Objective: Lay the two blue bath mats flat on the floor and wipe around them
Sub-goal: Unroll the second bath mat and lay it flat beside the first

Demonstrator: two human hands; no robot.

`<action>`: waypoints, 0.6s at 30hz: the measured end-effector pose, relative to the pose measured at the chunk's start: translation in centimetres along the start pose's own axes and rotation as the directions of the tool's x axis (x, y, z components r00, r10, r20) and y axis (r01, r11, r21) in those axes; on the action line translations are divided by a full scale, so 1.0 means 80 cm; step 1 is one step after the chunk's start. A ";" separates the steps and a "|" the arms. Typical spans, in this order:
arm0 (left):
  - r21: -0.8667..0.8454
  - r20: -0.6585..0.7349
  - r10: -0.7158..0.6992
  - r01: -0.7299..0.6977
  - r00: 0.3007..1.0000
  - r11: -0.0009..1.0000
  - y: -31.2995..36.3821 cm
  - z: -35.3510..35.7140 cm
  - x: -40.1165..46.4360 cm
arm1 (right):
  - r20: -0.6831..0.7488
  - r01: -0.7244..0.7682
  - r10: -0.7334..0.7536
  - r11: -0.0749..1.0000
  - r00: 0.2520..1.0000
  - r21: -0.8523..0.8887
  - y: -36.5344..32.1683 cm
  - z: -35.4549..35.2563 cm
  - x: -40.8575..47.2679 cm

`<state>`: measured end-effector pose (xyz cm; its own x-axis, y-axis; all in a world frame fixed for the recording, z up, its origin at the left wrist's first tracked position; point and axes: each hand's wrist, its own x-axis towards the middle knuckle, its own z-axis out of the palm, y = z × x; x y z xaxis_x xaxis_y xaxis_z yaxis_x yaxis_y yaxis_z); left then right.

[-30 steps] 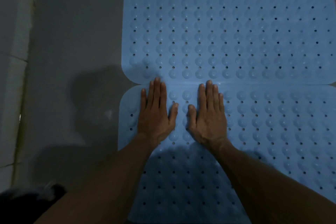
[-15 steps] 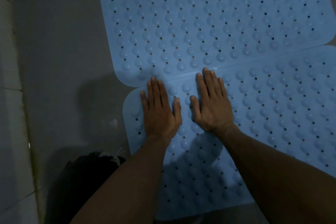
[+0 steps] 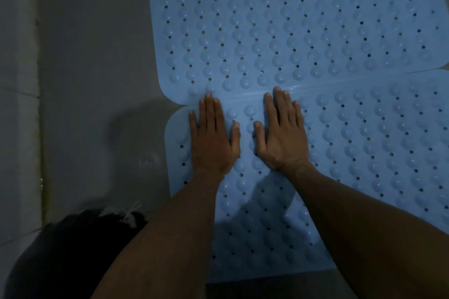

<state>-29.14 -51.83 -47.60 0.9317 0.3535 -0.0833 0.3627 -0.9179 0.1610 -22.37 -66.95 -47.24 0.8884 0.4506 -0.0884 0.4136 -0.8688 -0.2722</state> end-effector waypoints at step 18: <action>0.112 0.066 -0.115 0.107 0.991 0.988 0.051 -0.015 -0.001 | 0.084 0.169 -0.211 0.921 0.974 0.352 0.081 -0.069 0.000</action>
<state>-27.71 -55.42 -45.72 0.8804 0.4442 -0.1660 0.4560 -0.8891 0.0396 -18.61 -73.69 -43.72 0.7607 0.6398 -0.1095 0.4612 -0.6514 -0.6024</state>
